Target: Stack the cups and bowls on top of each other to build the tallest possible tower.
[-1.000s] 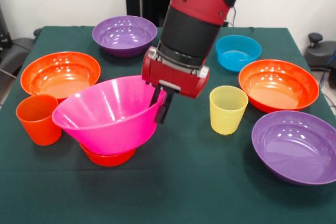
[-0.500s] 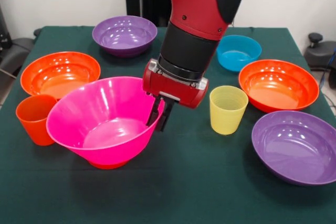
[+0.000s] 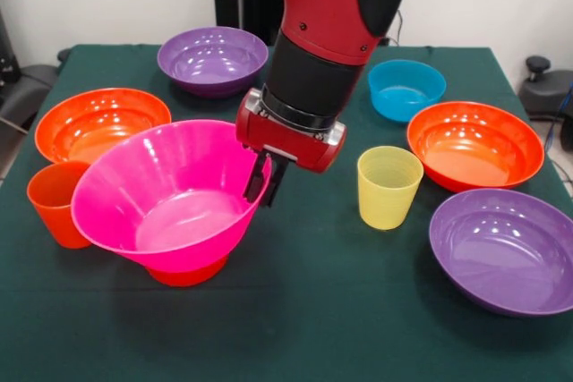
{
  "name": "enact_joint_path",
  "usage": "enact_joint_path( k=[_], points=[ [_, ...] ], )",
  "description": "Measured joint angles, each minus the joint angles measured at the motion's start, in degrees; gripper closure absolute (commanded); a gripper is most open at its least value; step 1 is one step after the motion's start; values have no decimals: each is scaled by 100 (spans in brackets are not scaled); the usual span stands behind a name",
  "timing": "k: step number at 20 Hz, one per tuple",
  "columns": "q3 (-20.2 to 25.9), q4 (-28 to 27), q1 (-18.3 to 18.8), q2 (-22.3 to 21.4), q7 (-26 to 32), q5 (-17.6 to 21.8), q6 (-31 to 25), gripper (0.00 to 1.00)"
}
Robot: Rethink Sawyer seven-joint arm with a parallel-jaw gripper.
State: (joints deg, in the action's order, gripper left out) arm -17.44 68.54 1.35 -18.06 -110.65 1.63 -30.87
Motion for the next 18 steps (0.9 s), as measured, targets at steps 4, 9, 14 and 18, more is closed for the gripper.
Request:
enact_joint_path(
  k=[4,9,14,18],
  points=[
    [0,0,11,-38,0,0,-162,100],
    [1,1,25,-52,0,0,-189,100],
    [1,1,34,-55,0,1,-189,100],
    [1,0,38,-61,0,0,-189,100]
  ],
)
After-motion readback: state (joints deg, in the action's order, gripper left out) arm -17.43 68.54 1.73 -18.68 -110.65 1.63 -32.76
